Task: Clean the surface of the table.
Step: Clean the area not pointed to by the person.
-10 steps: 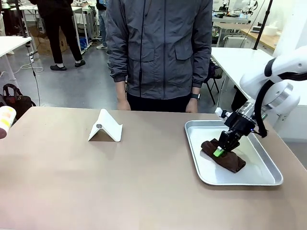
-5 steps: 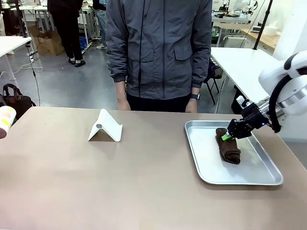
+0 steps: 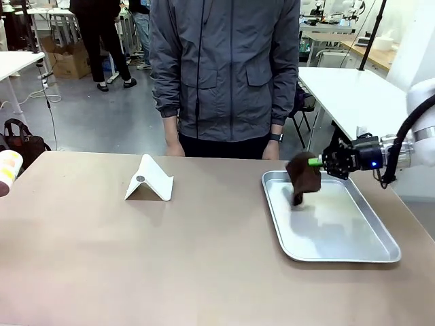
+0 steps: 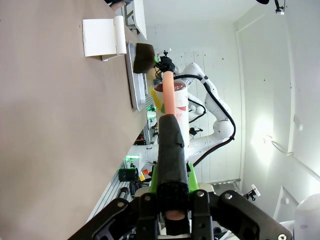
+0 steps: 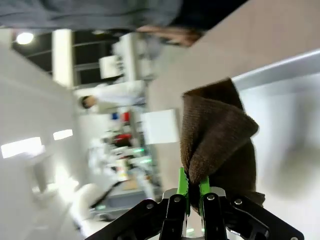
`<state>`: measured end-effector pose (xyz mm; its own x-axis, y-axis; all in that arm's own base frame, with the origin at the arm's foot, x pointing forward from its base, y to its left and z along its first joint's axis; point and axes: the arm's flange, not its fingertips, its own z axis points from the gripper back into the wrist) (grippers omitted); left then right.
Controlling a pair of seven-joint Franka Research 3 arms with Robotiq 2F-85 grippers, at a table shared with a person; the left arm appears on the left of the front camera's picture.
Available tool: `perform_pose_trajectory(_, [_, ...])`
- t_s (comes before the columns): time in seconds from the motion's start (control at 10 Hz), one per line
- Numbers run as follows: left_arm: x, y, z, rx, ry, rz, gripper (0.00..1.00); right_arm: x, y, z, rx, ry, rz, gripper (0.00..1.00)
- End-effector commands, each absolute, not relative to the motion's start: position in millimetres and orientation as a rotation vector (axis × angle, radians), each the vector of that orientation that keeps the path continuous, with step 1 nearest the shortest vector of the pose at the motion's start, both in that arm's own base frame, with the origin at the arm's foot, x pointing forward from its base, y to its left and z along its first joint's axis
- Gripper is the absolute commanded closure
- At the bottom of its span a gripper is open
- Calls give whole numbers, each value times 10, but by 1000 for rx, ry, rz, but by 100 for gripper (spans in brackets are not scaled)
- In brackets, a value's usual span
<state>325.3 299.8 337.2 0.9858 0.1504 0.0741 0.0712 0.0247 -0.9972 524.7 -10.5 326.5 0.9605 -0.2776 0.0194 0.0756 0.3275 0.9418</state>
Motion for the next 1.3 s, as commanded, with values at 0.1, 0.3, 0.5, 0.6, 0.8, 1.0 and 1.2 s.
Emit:
perform_pose_trajectory(0.1, [3251,2981,3430,-1557,-183,77,78,4964,-179,3529,1596,27,-256,100])
perform_pose_trajectory(0.3, [3251,2981,3430,-1557,-183,77,78,4707,-216,3792,1663,153,-239,100])
perform_pose_trajectory(0.5, [3251,2981,3430,-1557,-183,77,78,4403,-417,3967,1662,216,-233,100])
perform_pose_trajectory(0.6, [3251,2981,3430,-1557,-183,77,78,4279,-576,3993,1610,131,-243,100])
perform_pose_trajectory(0.8, [3251,2981,3430,-1557,-183,77,78,4029,-831,3919,1423,145,-148,100])
perform_pose_trajectory(1.0, [3251,2981,3430,-1557,-183,77,78,3913,-922,3831,1267,129,-141,100])
perform_pose_trajectory(1.2, [3251,2981,3430,-1557,-183,77,78,3986,-1009,3862,1327,166,-160,100])
